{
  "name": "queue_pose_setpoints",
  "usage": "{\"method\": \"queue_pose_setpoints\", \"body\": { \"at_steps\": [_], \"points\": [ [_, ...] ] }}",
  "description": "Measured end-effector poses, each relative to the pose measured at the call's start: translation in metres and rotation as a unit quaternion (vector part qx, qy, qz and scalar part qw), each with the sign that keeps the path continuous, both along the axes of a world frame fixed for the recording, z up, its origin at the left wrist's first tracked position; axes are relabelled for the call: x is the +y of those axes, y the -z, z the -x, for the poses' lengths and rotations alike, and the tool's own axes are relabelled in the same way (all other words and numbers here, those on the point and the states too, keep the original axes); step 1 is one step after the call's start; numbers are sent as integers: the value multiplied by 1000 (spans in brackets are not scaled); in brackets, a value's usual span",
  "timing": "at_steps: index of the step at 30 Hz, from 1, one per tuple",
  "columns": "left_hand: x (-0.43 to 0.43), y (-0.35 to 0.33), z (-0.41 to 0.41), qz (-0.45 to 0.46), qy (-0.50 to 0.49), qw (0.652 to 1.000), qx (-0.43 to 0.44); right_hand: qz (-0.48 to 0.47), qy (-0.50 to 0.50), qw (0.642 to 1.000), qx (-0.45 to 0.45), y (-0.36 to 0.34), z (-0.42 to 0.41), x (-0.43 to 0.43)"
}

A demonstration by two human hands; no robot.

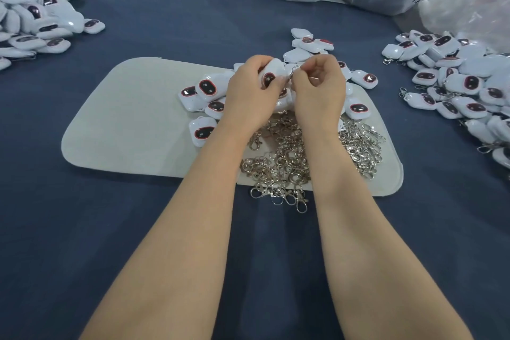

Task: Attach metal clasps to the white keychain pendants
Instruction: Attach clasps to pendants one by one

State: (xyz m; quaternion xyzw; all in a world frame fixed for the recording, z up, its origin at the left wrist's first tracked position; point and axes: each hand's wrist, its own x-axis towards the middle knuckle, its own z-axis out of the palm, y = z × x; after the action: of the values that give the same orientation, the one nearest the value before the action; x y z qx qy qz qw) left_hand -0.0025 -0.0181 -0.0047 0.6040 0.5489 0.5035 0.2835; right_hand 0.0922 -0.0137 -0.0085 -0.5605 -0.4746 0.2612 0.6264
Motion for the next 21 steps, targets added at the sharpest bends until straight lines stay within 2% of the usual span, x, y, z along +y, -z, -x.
{"method": "queue_pose_setpoints", "body": {
  "at_steps": [4, 8, 17, 21],
  "points": [
    [-2, 0, 0, -11, 14, 1000, 7, -12, 3, 1000, -4, 0, 1, 0],
    [-5, 1, -1, 21, 25, 999, -42, -23, 5, 999, -32, 1, 2, 0],
    [-6, -1, -1, 26, -17, 996, -80, -41, -9, 994, -96, 4, 5, -2],
    [-3, 1, 0, 4, -33, 996, -81, -44, 11, 995, -85, 6, 4, 0]
  ]
}}
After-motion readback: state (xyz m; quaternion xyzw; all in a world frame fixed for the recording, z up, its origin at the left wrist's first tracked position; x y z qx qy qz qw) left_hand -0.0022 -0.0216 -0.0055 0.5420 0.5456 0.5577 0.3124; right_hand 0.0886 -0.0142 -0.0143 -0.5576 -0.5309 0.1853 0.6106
